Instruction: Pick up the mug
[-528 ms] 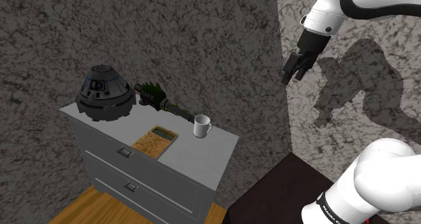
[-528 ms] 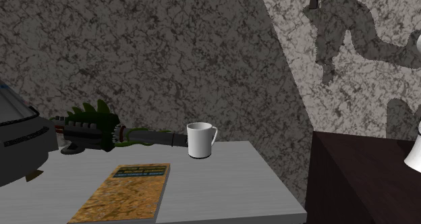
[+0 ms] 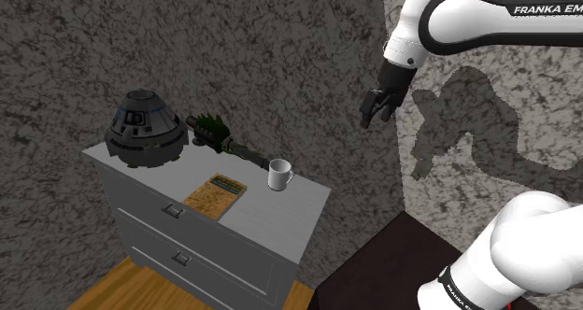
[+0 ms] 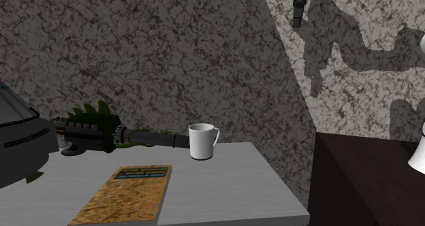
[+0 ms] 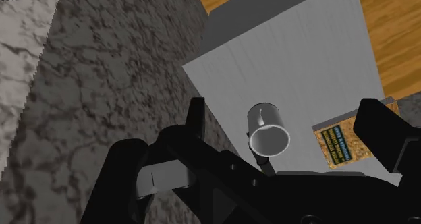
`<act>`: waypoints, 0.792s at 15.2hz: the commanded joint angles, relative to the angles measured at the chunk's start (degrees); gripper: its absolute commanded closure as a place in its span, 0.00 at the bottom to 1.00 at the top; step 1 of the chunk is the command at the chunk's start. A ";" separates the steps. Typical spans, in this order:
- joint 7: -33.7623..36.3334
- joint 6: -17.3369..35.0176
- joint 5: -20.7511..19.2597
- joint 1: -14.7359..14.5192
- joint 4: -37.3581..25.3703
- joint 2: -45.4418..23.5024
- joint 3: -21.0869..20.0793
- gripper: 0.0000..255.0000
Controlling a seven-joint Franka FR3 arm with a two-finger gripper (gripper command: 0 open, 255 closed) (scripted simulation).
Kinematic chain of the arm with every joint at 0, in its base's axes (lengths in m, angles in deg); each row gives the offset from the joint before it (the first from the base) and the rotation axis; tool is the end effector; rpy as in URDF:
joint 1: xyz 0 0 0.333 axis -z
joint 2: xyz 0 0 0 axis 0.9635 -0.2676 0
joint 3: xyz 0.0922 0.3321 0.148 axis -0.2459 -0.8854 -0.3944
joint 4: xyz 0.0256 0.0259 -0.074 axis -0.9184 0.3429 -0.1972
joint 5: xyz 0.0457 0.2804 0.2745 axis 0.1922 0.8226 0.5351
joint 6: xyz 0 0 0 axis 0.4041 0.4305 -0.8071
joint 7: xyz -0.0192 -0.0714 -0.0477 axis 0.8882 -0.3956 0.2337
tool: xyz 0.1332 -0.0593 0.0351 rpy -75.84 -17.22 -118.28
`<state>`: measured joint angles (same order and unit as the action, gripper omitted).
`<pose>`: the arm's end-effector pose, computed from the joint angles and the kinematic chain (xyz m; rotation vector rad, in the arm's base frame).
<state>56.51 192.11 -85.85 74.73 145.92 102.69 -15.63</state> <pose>0.3373 0.0223 0.5496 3.1178 -0.0699 0.0874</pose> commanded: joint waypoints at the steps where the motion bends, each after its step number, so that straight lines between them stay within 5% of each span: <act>1: 1.25 3.85 0.17 -0.10 0.31 -3.73 -0.96 0.00; 12: 8.29 19.50 -1.86 -0.01 -5.23 -26.41 -5.17 0.00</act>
<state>64.32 209.93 -87.20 74.54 141.75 79.09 -20.65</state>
